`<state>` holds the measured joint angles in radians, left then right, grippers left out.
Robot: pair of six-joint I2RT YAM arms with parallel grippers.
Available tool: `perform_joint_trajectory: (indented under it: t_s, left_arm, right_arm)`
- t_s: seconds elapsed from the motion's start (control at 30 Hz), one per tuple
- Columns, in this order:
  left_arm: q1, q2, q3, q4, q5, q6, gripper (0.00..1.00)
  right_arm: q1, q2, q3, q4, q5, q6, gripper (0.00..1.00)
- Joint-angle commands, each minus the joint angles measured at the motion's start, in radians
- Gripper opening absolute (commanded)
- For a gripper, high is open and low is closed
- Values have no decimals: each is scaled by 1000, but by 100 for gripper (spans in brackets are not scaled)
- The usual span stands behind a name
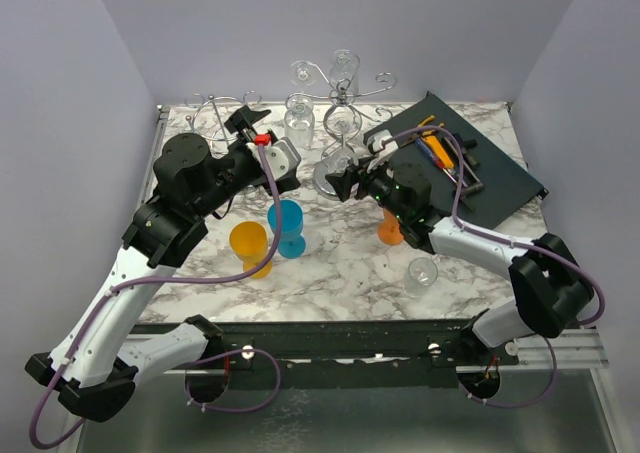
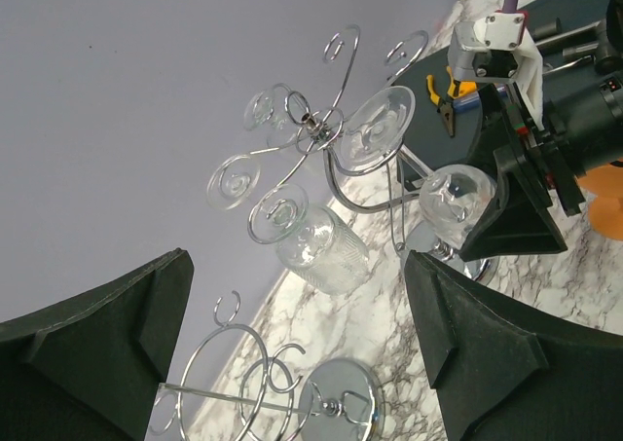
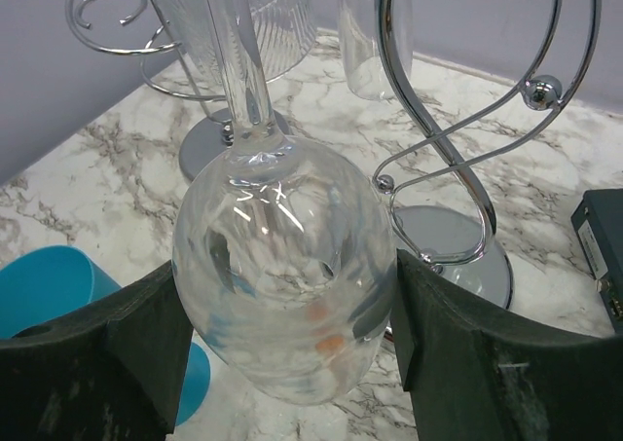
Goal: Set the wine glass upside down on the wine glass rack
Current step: Turn the wine glass upside down at the wine rack.
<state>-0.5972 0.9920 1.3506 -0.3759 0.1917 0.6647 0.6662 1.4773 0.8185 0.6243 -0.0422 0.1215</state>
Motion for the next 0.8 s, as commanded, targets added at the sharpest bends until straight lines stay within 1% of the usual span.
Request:
perform_joint_trajectory:
  t_s: [0.0,0.07,0.13,0.23,0.43,0.6,0.77]
  left_arm:
    - [-3,0,25,-1,-22,-13,99]
    - [-3,0,25,0,-21,-12,99]
    - [-3,2,25,0,-19,-13,99]
    - [-3,4,27,-1,-18,-20,99]
    - [-3,17,41,-2,-23,-69,99]
    - [-3,55,94,-3,-32,-162,99]
    - [-3,147,238,-21,-86,-325,98]
  right_arm:
    - [4,24,36,-22,-7,8,74]
    - [4,26,45,-39,-15,7,78]
    - [4,25,50,-57,-26,3,85]
    - [3,13,62,-105,-18,-1,99]
    - [4,-80,70,-213,3,-10,100]
    - [3,-181,125,-435,12,22,99]
    - [1,-307,195,-663,129,81,98]
